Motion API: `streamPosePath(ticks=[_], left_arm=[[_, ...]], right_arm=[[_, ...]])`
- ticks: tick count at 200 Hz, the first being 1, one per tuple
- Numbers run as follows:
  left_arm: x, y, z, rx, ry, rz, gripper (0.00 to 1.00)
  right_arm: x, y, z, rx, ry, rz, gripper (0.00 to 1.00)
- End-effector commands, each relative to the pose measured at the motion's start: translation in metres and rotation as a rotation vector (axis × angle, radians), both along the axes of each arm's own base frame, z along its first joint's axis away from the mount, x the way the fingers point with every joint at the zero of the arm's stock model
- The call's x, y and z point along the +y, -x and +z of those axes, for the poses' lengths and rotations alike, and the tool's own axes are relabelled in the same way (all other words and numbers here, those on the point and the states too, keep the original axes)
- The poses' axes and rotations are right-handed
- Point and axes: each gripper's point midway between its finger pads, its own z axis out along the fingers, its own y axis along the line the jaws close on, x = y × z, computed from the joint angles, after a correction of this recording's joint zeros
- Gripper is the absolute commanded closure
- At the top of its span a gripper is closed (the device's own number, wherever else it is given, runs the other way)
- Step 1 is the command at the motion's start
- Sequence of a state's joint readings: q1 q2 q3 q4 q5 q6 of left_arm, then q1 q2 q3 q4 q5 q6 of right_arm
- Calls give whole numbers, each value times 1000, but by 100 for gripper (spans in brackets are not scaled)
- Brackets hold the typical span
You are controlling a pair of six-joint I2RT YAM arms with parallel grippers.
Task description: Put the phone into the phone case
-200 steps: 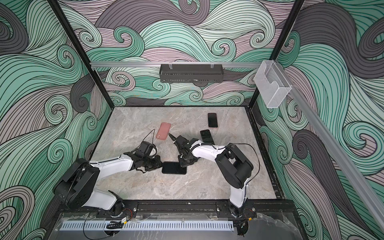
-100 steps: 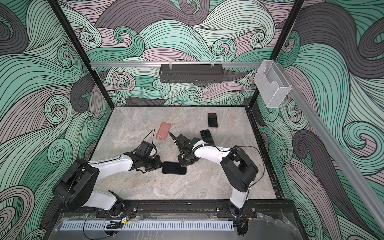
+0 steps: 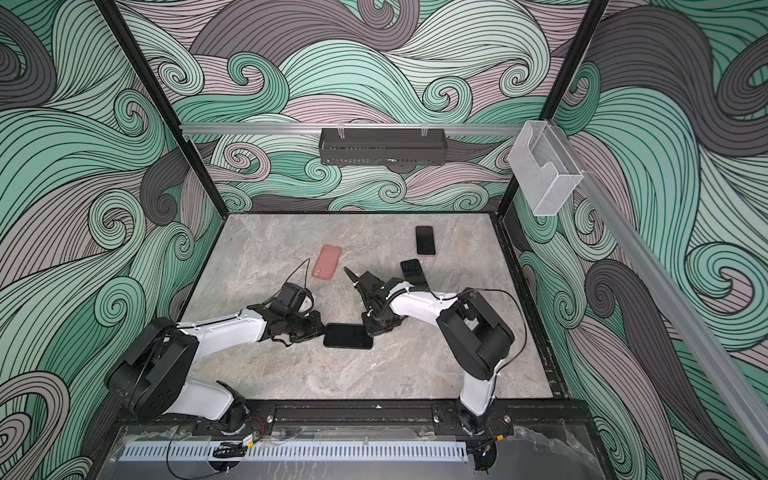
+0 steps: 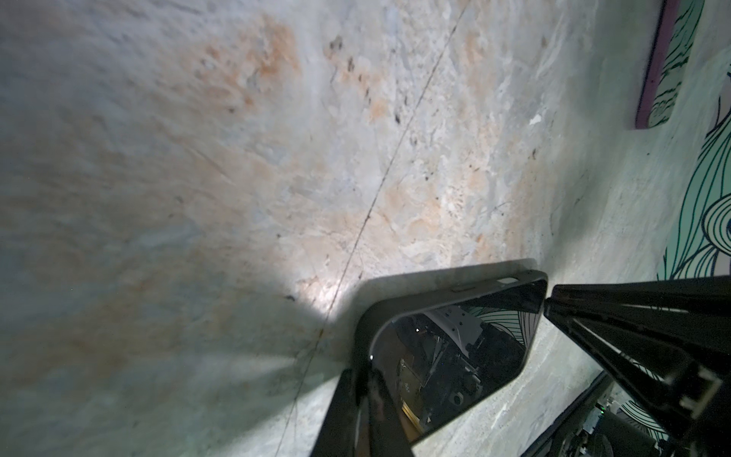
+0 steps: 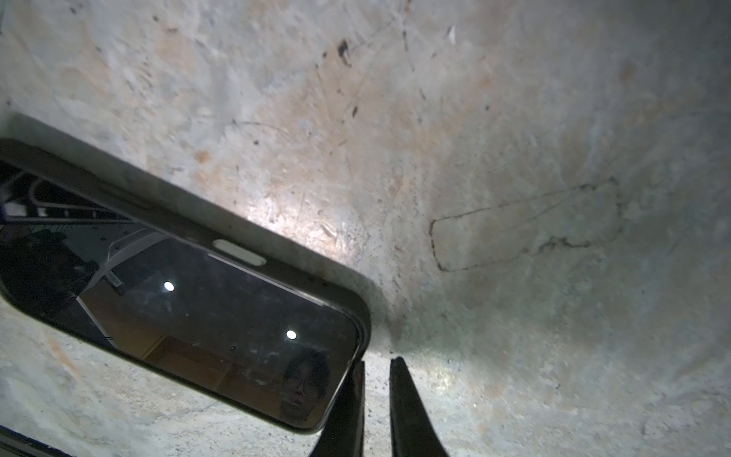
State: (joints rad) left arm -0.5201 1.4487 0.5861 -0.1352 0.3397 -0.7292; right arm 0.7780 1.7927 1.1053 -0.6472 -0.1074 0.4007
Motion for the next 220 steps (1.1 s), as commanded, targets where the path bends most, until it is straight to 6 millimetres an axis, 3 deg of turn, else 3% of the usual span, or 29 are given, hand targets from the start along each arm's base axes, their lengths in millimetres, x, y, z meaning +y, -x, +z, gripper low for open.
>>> streamPosePath(ticks=[1,220], left_arm=[[4,8,-2,17,-23,0,89],[4,7,-1,17,-26,4,89]], right_arm=[[2,1,-4,18,-17,-9,84],[-5,-5,14,-34,-9,-14,83]])
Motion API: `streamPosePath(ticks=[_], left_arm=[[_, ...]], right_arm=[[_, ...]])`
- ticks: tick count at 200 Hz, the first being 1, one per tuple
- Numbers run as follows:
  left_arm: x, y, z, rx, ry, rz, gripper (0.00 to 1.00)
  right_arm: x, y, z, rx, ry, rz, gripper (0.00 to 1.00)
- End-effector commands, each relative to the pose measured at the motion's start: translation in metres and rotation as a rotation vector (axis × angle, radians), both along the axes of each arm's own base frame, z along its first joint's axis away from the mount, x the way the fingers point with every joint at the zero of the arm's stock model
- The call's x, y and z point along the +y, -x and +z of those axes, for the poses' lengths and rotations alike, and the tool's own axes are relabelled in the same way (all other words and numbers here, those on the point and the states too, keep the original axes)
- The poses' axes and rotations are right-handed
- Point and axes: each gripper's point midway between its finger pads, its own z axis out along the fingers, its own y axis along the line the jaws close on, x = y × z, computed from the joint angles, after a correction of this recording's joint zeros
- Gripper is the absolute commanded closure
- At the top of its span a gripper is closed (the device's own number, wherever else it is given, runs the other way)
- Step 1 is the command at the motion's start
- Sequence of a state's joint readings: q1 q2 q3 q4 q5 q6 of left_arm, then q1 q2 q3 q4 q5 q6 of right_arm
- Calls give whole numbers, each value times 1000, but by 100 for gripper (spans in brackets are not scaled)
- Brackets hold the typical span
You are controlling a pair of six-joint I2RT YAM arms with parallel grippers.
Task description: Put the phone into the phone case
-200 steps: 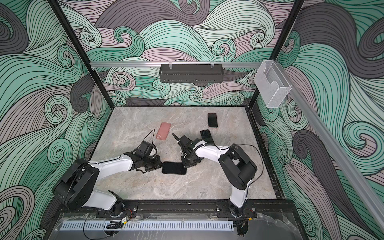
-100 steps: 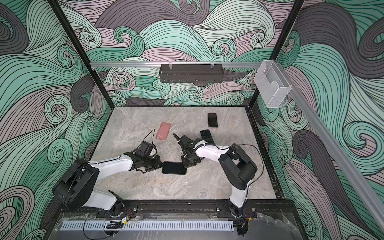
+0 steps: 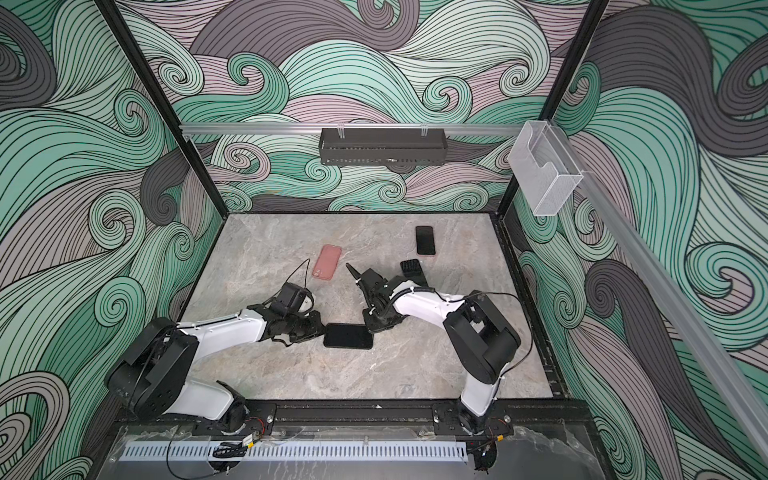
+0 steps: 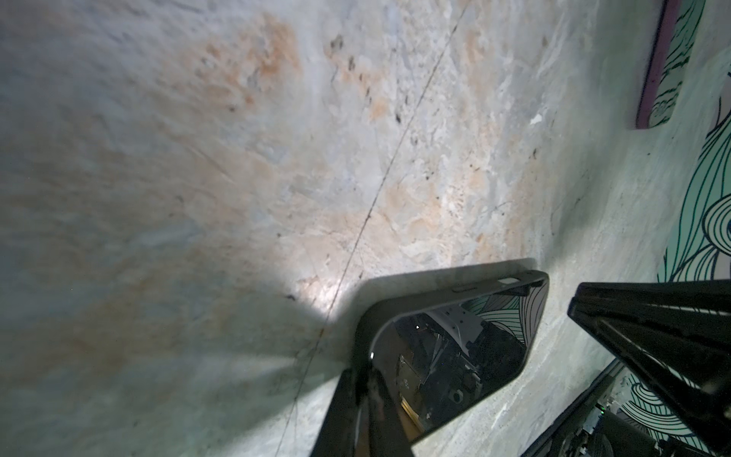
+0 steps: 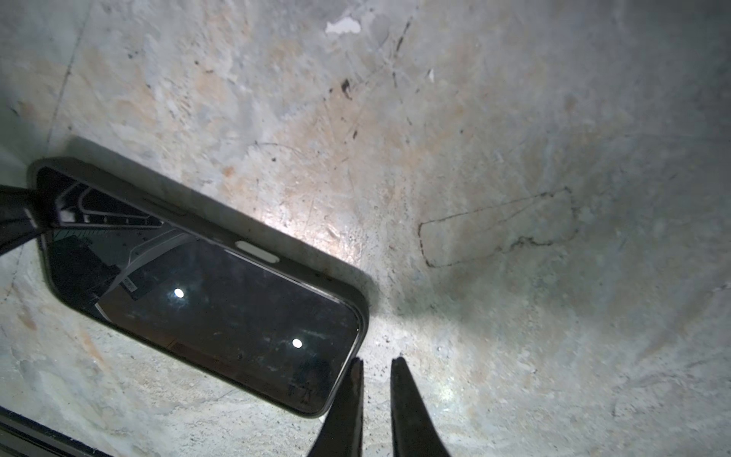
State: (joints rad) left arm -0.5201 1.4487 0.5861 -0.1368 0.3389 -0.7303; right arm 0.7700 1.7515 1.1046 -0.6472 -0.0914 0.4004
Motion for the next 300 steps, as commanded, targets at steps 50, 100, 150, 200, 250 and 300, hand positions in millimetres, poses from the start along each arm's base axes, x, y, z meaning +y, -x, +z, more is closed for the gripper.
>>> streamPosePath(ticks=[50,100,150,200,250,300], left_arm=[[4,6,0,14,-25,0,89],[4,6,0,14,-25,1,89],[4,5,1,9,-23,-1,89],[3,6,-1,11,-20,2,89],[4,5,0,12,-23,6,89],[21,-1,29,-32,-78,74,75]], right_arm=[[9,1,-5,33,-42,1,83],[6,3,-18,56,-12,0,83],[-3,9,-36,89,51,-4,83],[-9,20,-52,125,117,20,84],[-16,28,-61,143,174,43,84],[-1,16,-28,54,110,182,68]])
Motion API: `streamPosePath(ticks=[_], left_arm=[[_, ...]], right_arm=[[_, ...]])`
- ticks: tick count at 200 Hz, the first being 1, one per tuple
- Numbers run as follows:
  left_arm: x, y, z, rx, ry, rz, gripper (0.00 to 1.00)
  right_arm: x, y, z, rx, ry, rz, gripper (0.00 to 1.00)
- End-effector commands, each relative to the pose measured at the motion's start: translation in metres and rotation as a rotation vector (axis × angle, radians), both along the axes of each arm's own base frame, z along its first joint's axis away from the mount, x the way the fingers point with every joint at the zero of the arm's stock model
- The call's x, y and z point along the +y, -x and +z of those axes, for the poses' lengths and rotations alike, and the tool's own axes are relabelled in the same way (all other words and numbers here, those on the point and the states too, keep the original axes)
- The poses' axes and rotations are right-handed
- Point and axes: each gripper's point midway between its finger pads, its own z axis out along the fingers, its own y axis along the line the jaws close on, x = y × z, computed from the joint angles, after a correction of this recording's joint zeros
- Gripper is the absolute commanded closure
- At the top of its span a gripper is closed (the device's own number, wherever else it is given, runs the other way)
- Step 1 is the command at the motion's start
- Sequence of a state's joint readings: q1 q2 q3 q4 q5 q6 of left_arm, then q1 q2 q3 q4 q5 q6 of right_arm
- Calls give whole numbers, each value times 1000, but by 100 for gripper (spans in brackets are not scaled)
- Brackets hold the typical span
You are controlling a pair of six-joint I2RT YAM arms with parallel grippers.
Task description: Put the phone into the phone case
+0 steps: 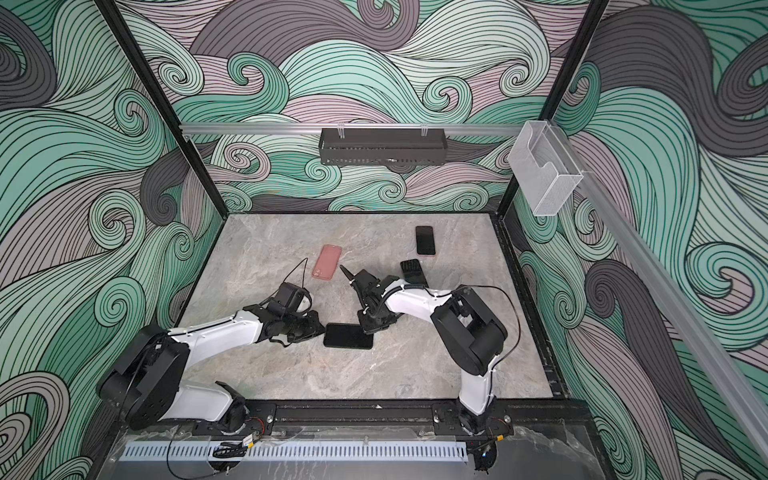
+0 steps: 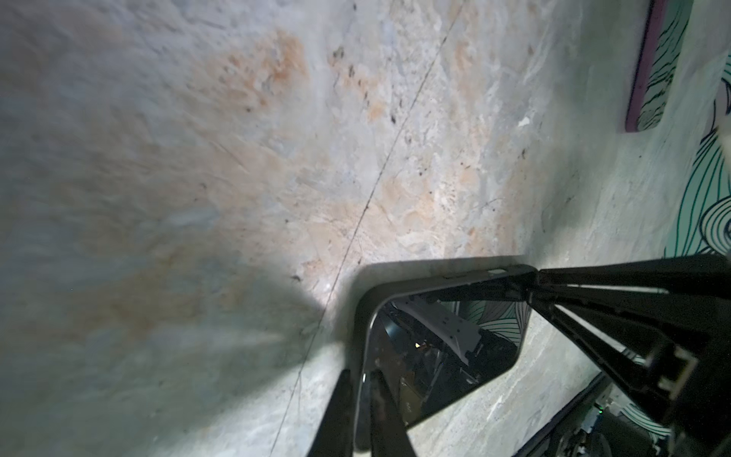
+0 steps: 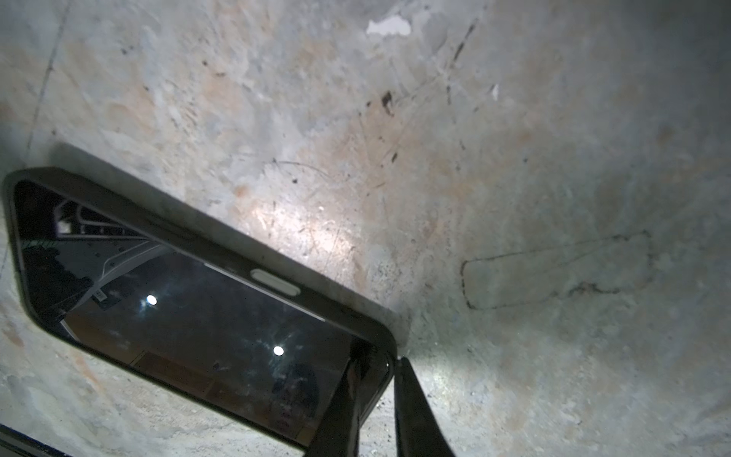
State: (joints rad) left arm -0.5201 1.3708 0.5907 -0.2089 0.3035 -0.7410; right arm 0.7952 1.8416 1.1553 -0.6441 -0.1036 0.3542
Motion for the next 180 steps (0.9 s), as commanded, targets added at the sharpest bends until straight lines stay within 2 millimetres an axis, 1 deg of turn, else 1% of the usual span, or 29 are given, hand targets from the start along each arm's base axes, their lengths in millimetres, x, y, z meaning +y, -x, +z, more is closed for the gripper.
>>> streamPosePath(ticks=[1,11,21,25,34,54,60,67,75,90,105,112,127,132,154,180], left_arm=[[14,-3,16,-13,-60,51,75],[21,-3,21,-18,-75,78,67],[28,-2,24,-24,-85,106,60],[31,-1,27,-29,-86,118,57],[38,1,30,-37,-94,144,51],[56,7,37,-54,-125,204,45],[61,10,38,-57,-138,222,44],[68,13,39,-61,-151,244,42],[75,16,40,-70,-167,269,37],[89,23,43,-86,-191,320,29],[102,28,46,-116,-202,374,25],[107,31,47,-130,-206,393,17],[121,38,52,-159,-226,442,8],[125,41,54,-165,-233,456,2],[138,53,57,-176,-254,485,1],[143,61,57,-170,-253,494,1]], right_arm=[[-15,15,-11,23,88,115,67],[-10,9,4,-16,65,172,55],[-4,2,19,-60,42,230,41],[-1,0,25,-81,32,261,37],[3,-3,39,-122,10,325,28],[15,-2,60,-174,-49,474,5],[17,0,63,-177,-63,515,1],[20,2,67,-182,-72,562,0],[23,5,68,-176,-79,606,0],[27,9,66,-162,-72,667,0],[31,11,61,-160,-47,722,0],[33,12,57,-158,-33,753,0],[40,19,52,-157,-30,838,0],[43,21,50,-158,-34,866,0],[56,30,47,-183,-87,959,0],[65,26,41,-207,-96,989,0]])
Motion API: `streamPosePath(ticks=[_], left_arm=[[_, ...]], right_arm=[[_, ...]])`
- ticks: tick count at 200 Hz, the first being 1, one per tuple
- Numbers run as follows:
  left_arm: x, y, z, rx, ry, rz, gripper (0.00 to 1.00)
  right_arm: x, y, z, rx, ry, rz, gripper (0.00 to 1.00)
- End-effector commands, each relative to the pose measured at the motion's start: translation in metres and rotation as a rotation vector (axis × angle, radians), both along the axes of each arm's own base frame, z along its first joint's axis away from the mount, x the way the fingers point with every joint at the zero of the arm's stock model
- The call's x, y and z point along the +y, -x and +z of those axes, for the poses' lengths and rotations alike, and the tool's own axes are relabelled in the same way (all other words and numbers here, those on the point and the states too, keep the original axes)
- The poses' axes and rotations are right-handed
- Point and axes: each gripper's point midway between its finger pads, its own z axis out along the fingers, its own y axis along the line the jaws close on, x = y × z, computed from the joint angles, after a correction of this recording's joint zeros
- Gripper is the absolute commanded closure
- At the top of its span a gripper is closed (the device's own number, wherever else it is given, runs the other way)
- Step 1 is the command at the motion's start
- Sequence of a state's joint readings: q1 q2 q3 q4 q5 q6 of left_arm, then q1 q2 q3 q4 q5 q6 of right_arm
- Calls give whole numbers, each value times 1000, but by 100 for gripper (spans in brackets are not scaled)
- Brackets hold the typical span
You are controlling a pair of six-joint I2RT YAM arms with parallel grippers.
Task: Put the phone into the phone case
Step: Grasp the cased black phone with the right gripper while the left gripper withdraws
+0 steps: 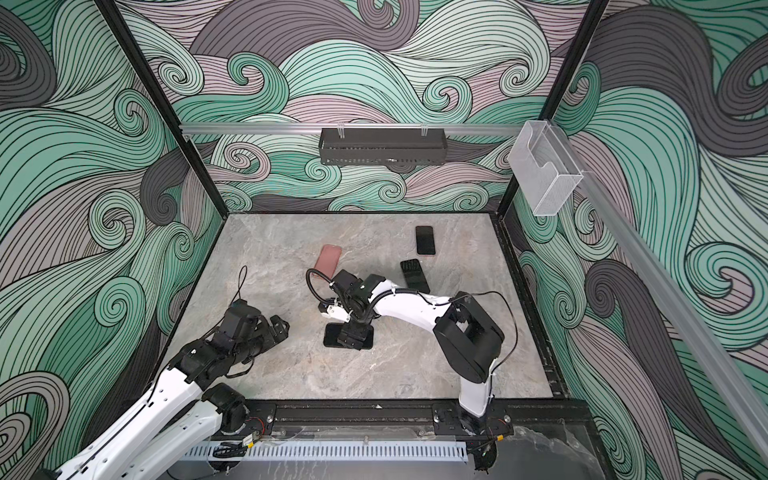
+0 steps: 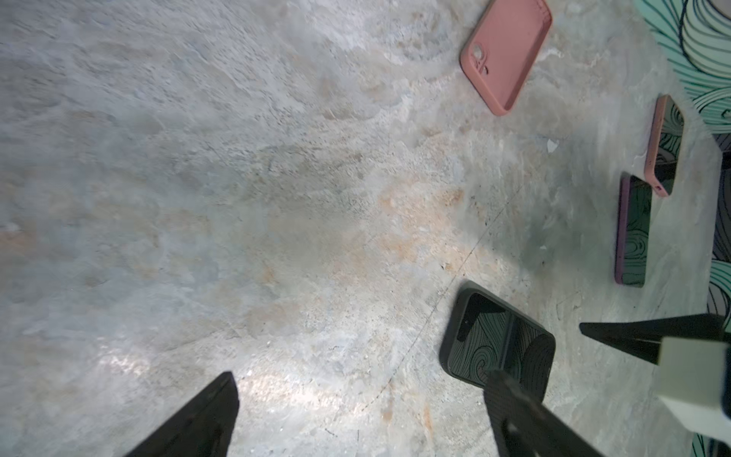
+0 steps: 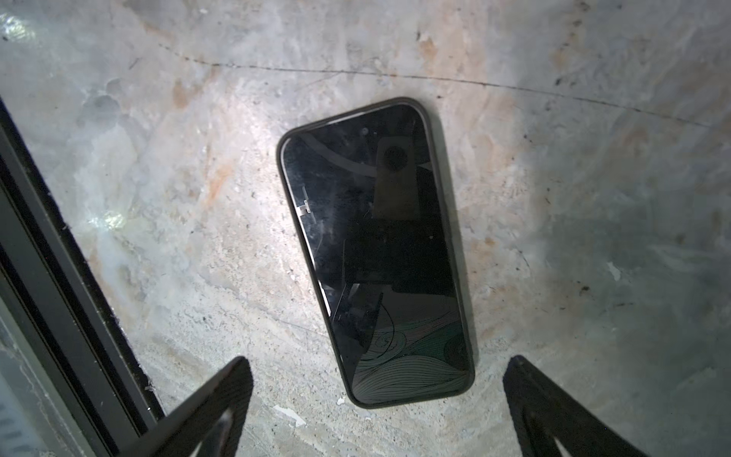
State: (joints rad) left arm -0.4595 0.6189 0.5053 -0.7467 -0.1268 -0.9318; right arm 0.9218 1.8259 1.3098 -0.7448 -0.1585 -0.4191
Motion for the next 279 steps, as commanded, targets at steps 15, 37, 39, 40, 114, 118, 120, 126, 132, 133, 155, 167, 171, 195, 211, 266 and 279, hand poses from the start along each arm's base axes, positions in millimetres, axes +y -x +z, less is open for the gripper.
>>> streamPosePath(ticks=[15,37,39,40,114,118,120,126,132,133,155,167,171,195,211,266,279], left_arm=[[18,18,-11,53,-50,52,2],[18,17,-8,40,-49,42,1],[18,17,-8,40,-50,40,2],[18,17,-8,40,-51,39,1],[17,11,2,29,-95,-2,1],[17,10,3,25,-96,-3,2],[18,10,4,23,-98,-3,1],[17,9,4,19,-99,-6,2],[17,8,5,16,-101,-8,2],[17,8,5,15,-101,-9,1],[17,5,7,5,-109,-16,1],[16,3,8,-2,-111,-15,1],[16,2,8,-6,-110,-15,1],[11,-4,8,-19,-96,-28,2],[8,-6,6,-16,-95,-40,1],[-5,-10,0,-4,-59,-84,1],[-5,-11,1,-8,-60,-89,1]], right_arm=[[12,-1,-13,-12,-8,127,0],[16,-2,-27,-21,28,164,0],[16,-3,-28,-22,32,165,0],[16,-3,-29,-22,33,166,0],[19,-8,-60,-19,140,135,8],[17,-9,-61,-25,152,131,10],[16,-9,-62,-26,159,128,10],[13,-10,-63,-33,173,121,12],[10,-9,-65,-33,190,117,14],[9,-8,-66,-32,194,117,14],[-1,-8,-68,-51,244,80,22],[-4,-10,-68,-58,254,26,28],[-5,-14,-67,-69,260,-7,30],[-4,-31,-62,-43,238,-229,48],[-1,-42,-53,-22,189,-329,58],[1,-103,10,-88,-18,-605,78],[-6,-121,24,-108,-50,-670,80]])
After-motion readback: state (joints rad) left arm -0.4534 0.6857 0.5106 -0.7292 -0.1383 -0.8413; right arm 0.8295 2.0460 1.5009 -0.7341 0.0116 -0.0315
